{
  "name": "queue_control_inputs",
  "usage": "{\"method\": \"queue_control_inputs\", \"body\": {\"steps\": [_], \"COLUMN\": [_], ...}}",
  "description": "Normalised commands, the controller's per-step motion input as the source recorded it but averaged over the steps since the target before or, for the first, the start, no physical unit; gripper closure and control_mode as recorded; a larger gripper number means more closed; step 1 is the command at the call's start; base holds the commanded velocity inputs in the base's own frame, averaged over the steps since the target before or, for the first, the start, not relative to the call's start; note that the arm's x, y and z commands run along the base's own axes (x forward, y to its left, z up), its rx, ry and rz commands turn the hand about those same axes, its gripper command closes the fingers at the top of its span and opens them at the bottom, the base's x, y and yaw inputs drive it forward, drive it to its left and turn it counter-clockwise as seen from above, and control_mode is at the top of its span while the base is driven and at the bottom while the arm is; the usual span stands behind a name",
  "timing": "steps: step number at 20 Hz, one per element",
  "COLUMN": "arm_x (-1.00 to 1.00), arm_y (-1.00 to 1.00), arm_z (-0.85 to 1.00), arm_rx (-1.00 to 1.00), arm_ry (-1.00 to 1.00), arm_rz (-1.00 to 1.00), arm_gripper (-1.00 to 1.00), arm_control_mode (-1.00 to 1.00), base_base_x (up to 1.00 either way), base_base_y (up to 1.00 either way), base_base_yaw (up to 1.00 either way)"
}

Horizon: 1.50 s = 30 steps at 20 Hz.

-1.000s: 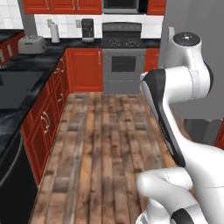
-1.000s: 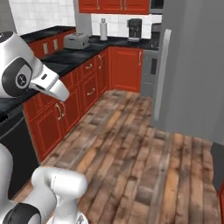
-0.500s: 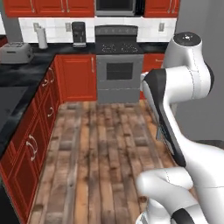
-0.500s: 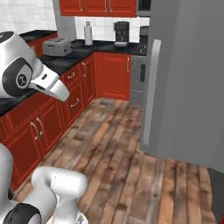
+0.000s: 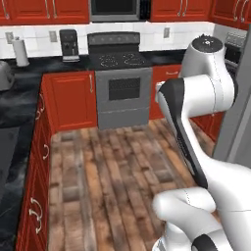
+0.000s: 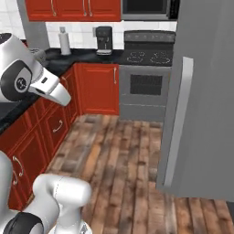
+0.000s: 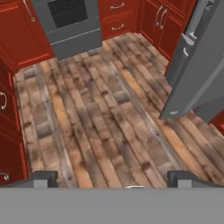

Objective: Take the cheese, steak, and cucumber from the fridge and place them on the plate on the dining counter to create an appetizer plate.

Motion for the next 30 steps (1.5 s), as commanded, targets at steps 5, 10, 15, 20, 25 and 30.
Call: {"method": "queue_control_inputs", "body": {"steps": [5,10,15,20,25,30], "arm_x": [0.0,0.0,0.0,0.0,0.0,0.0], "arm_y": [0.0,0.0,0.0,0.0,0.0,0.0], "arm_z": [0.0,0.0,0.0,0.0,0.0,0.0], "arm_rx": [0.0,0.0,0.0,0.0,0.0,0.0], "arm_ry": [0.0,0.0,0.0,0.0,0.0,0.0], "arm_rz": [0.0,0.0,0.0,0.0,0.0,0.0], "arm_gripper": [-1.0,-1.0,-1.0,-1.0,-1.0,-1.0], "arm_control_mode": [1.0,1.0,1.0,1.0,1.0,1.0], "base_base_x": [1.0,1.0,0.97,0.79,0.6,0.47], "base_base_y": [0.63,0.58,0.58,0.57,0.4,0.28], "base_base_yaw": [-0.42,-0.44,-0.48,-0.54,-0.61,-0.66]}}
